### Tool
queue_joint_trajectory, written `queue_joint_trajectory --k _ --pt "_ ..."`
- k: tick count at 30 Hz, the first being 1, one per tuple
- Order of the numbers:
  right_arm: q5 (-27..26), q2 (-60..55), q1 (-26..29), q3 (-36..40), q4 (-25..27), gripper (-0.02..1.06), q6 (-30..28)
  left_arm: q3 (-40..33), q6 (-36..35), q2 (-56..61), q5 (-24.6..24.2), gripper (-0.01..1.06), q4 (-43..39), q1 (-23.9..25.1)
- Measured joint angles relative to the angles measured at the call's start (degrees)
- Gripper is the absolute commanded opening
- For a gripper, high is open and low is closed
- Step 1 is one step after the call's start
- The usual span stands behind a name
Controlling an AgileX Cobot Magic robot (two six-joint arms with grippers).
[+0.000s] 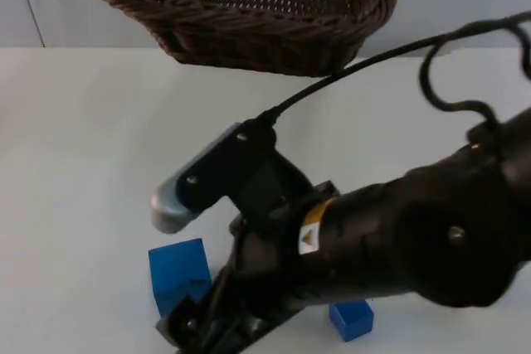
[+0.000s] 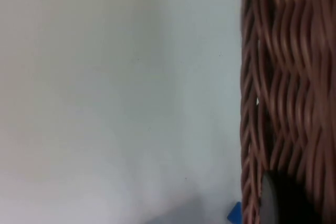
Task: Pick up the basket with the left hand and place the largest block into the basket with the right hand.
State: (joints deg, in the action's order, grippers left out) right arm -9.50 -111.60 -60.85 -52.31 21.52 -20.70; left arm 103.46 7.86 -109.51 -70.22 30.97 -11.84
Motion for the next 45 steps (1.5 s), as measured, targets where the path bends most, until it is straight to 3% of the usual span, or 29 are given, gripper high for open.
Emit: queue_joint_trajectory --k 11,19,22,23,27,34,37,38,42,43,45 --pt "-1.3 -1.3 -3.0 -2.4 4.4 0.97 -1.2 0.0 0.0 0.0 -0.4 0.0 0.1 0.0" --pt "-1.7 -3.4 -3.0 -2.5 6.5 0.97 -7.2 0.0 -0.3 -0.2 -0.4 0.0 0.1 0.0" --pt "-1.8 -4.5 -3.0 -4.0 13.4 0.97 -13.1 0.0 -0.3 -0.7 -0.4 0.0 0.1 0.0" --pt "-1.8 -4.5 -3.0 -4.0 13.4 0.97 -13.1 0.0 -0.3 -0.7 -0.4 0.0 0.1 0.0" --pt "-1.9 -7.0 -3.1 -9.1 28.1 0.97 -21.0 0.0 -0.4 -2.2 0.0 0.0 0.2 0.0" --pt "-2.2 -11.1 -3.1 -14.1 38.8 0.97 -29.7 0.0 -0.4 -2.5 0.1 0.0 0.3 0.0" --pt "-4.0 -12.6 -3.1 -16.0 48.3 0.97 -35.6 0.0 -0.4 -2.5 0.0 0.0 0.3 0.0" --pt "-4.0 -12.6 -3.1 -16.0 48.3 0.96 -35.6 0.0 -0.4 -2.5 0.0 0.0 0.3 0.0" --pt "-5.7 -13.2 -3.1 -17.3 61.5 0.95 -44.5 0.0 -0.4 -2.5 -0.1 0.0 0.3 0.0" --pt "-5.7 -13.2 -3.1 -17.3 61.5 0.95 -44.5 0.0 -0.4 -2.5 -0.1 0.0 0.3 0.0" --pt "-6.3 -14.0 -3.1 -18.2 67.2 0.95 -48.6 0.0 -0.4 -2.5 -0.1 0.0 0.3 0.0"
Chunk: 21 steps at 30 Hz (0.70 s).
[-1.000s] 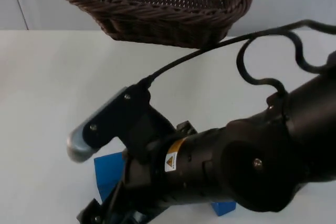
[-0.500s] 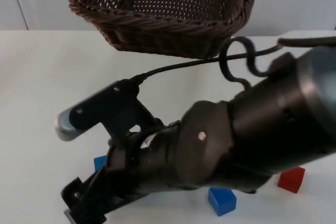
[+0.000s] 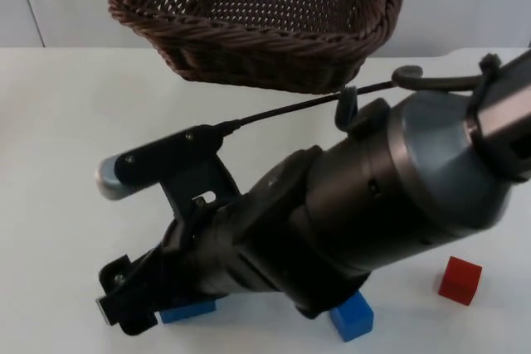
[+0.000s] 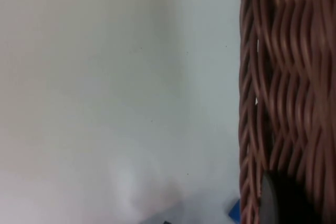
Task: Pick up the basket with the left hand and place the largest block into the basket with the right hand.
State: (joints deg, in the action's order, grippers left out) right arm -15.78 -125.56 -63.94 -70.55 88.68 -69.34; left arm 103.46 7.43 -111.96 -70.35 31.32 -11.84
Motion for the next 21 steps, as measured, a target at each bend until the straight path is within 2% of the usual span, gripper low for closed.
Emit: queue_joint_trajectory --k 3,6,9,10,14,15,16,19,20,21 --pt "0.3 -0.8 0.0 -1.1 4.7 0.95 -4.0 0.0 0.0 0.0 0.0 0.0 0.0 0.0" --pt "0.6 -1.2 0.0 -1.3 5.9 0.93 -5.1 0.0 0.0 0.0 0.0 0.0 0.0 0.0" --pt "0.6 -1.2 0.0 -1.4 7.3 0.82 -5.5 0.0 0.0 0.0 0.0 0.0 0.0 0.0" --pt "0.7 -1.3 0.0 -1.4 8.2 0.82 -6.3 0.0 0.0 0.0 0.0 0.0 0.0 0.0" --pt "1.0 -1.7 0.0 -1.5 9.1 0.66 -7.1 0.0 0.0 0.0 0.0 0.0 0.0 0.0" --pt "1.0 -1.9 0.0 -1.5 9.4 0.66 -7.2 0.0 0.0 0.0 0.0 0.0 0.0 0.0" --pt "1.0 -1.9 0.0 -1.5 9.5 0.6 -7.4 0.0 0.0 0.0 0.0 0.0 0.0 0.0" --pt "1.2 -1.9 0.0 -1.5 9.6 0.25 -7.6 0.0 0.0 0.0 0.0 0.0 0.0 0.0" --pt "1.2 -1.9 0.0 -1.5 9.6 0.25 -8.1 0.0 0.0 0.0 0.0 0.0 0.0 0.0" --pt "1.2 -1.9 0.0 -1.5 9.6 0.12 -8.6 0.0 0.0 0.0 0.0 0.0 0.0 0.0"
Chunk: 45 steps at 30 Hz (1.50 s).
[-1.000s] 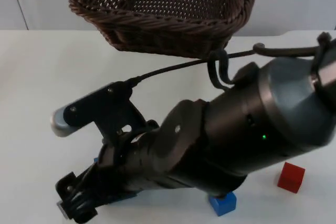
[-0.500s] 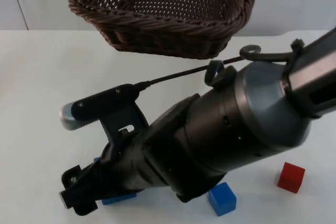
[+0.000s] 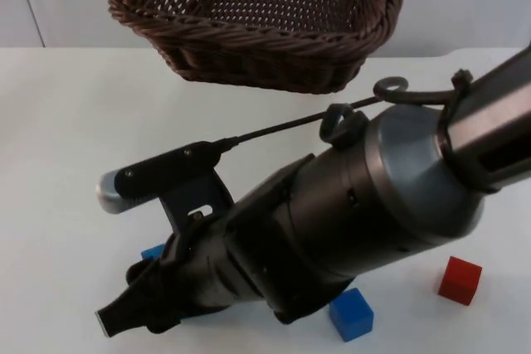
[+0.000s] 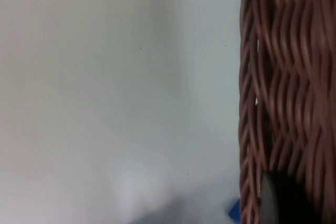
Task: Pick up the basket with the left hand and place the largest block into the basket with the right hand.
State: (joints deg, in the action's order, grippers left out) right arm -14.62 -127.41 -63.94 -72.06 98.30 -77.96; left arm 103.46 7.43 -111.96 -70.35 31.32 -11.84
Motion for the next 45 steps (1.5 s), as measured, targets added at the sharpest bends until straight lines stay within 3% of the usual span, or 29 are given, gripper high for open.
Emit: queue_joint_trajectory --k 1,9,14,20,24,45 --pt "0.0 0.1 0.0 0.0 0.0 -0.01 -1.5 0.0 0.0 0.0 0.0 0.0 0.0 0.0" --pt "4.8 3.1 0.0 0.0 0.1 0.0 -9.3 0.0 0.0 0.0 0.0 0.0 0.0 0.0" --pt "6.5 5.8 0.0 0.0 1.5 0.0 -17.5 0.0 0.0 0.0 0.0 0.0 0.3 0.0" --pt "12.1 6.4 -0.6 0.3 1.8 0.0 -22.7 0.0 0.0 0.0 0.0 0.0 0.3 0.0" --pt "12.8 6.6 -2.2 1.3 1.8 0.0 -25.2 0.0 0.0 0.0 0.0 0.0 0.3 0.0" --pt "15.4 14.6 -4.5 7.9 1.8 0.0 -26.7 0.0 0.0 0.0 0.0 0.0 0.3 0.0"
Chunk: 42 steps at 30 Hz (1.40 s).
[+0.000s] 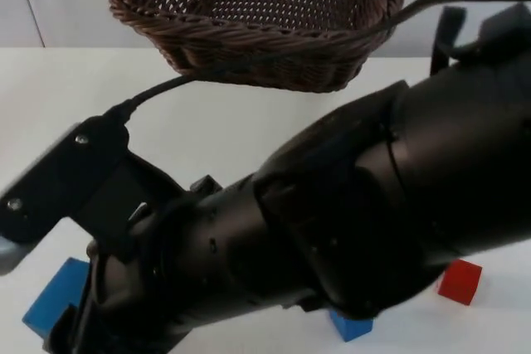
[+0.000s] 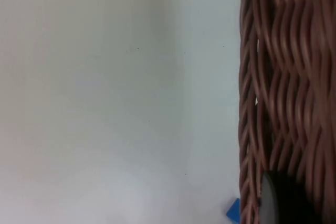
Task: Pick up the basket with the left hand and place the largest block into the basket with the right hand.
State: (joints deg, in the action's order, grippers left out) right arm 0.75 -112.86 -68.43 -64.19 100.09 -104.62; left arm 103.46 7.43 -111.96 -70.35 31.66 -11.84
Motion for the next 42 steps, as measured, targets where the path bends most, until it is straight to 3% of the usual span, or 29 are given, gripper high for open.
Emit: queue_joint_trajectory --k 7,12,14,16,22,25,32,42 --pt "-0.7 0.7 -0.6 2.1 -0.5 0.0 0.0 0.0 0.0 0.0 -0.1 0.0 0.0 0.0" --pt "-8.5 0.4 -0.8 2.3 -2.1 0.0 -1.1 0.0 0.0 0.0 -0.2 0.0 0.0 0.0" --pt "-15.1 -0.3 -0.8 2.3 -1.6 0.0 -2.0 0.0 -0.3 0.0 0.4 0.0 0.0 0.0" --pt "-16.9 -0.9 -0.8 2.8 -0.9 0.0 -4.0 0.0 -0.5 0.0 1.1 0.0 0.3 0.0" --pt "-10.3 -1.4 -0.9 3.7 -0.2 0.0 -2.8 0.0 -0.4 0.0 0.3 0.0 0.1 0.0" --pt "-10.7 -1.7 -1.0 3.7 -0.2 0.0 -1.6 0.0 -0.3 0.0 0.1 0.0 0.1 0.0" --pt "-12.2 -3.2 -1.0 3.5 -0.2 0.0 -8.7 0.0 -0.3 -0.1 0.8 0.0 0.1 0.0" --pt "-14.4 -4.8 -0.7 3.2 -0.2 0.0 -9.0 0.0 -1.1 -1.7 3.9 0.0 0.1 0.0"
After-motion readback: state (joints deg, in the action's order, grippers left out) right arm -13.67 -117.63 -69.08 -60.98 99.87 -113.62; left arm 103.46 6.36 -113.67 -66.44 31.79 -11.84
